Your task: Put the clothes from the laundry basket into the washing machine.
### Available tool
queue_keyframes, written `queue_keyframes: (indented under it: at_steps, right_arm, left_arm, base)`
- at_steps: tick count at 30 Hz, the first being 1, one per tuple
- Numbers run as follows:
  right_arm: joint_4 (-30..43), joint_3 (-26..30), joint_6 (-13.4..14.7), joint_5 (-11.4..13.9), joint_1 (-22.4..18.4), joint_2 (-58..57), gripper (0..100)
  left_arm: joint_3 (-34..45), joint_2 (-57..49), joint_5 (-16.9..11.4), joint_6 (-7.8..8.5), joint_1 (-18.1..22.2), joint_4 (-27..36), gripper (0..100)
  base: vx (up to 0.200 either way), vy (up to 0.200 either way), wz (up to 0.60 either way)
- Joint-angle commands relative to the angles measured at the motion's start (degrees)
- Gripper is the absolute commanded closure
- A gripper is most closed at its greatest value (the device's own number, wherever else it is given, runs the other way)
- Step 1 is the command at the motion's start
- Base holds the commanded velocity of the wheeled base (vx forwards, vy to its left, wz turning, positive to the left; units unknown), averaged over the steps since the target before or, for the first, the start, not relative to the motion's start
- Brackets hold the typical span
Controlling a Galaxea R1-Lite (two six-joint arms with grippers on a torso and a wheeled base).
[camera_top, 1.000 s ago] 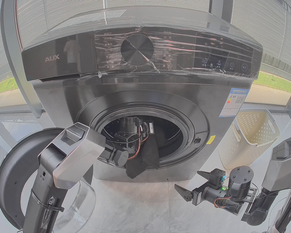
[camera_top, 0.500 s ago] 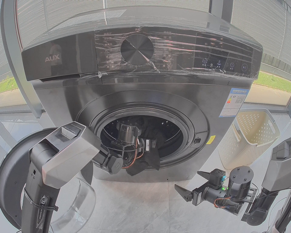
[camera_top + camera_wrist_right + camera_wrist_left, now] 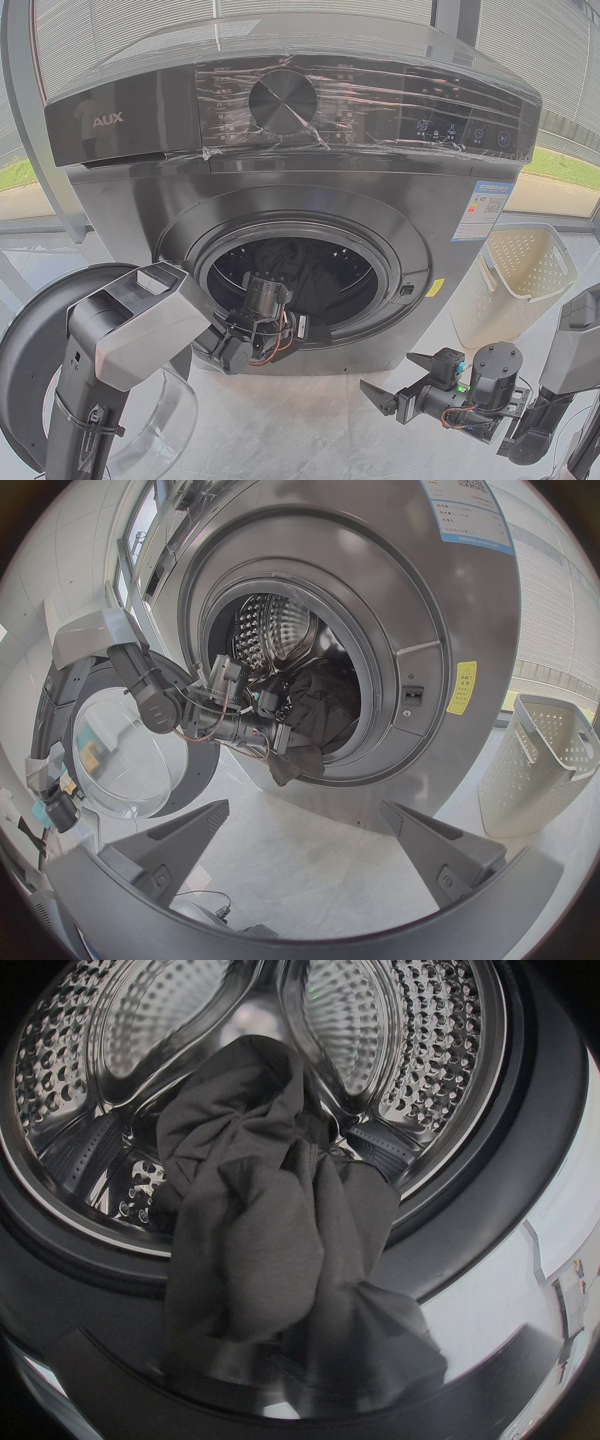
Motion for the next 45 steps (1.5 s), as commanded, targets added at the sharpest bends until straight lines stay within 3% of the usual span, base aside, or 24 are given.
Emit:
queue_keyframes:
  at_steps: [1, 13, 14, 18, 19, 26, 35, 45]
  right_arm:
    - [-0.06, -0.07, 0.01, 0.00, 0.02, 0.02, 0]
    - [-0.06, -0.07, 0.01, 0.09, 0.10, -0.07, 0]
    - [-0.06, -0.07, -0.08, 0.00, 0.10, -0.07, 0]
    - [-0.06, -0.07, -0.08, 0.09, 0.02, -0.16, 0]
    - [-0.06, -0.07, 0.01, 0.00, 0.02, -0.24, 0]
    - [-0.06, -0.07, 0.01, 0.00, 0.02, -0.16, 0]
    - [-0.06, 0.02, 0.01, 0.00, 0.02, -0.07, 0]
    - [-0.06, 0.02, 0.01, 0.00, 0.10, 0.02, 0]
  left_arm:
    - [-0.44, 2.12, 0.05, -0.06, -0.23, -0.09, 100]
    - [-18.02, 4.31, 3.57, -4.10, -0.14, -7.03, 100]
    - [-20.57, 4.31, 4.10, -5.25, -0.05, -7.21, 100]
    - [-20.40, 4.05, 4.54, -5.25, 0.12, -7.21, 100]
    - [-20.04, 4.05, 4.54, -5.25, 0.12, -7.21, 0]
    - [-15.03, 1.85, 4.54, -5.42, -0.40, -6.16, 0]
    - [-7.74, 1.85, 4.27, -3.75, -0.49, -4.05, 0]
    - [-12.22, 6.86, 4.19, -3.23, 0.12, -4.05, 0]
  base:
    - [0.000, 0.000, 0.00]
    - [0.000, 0.000, 0.00]
    - [0.000, 0.000, 0.00]
    - [0.000, 0.000, 0.00]
    - [0.000, 0.000, 0.00]
    - [0.000, 0.000, 0.00]
    - [0.000, 0.000, 0.00]
    - [0.000, 0.000, 0.00]
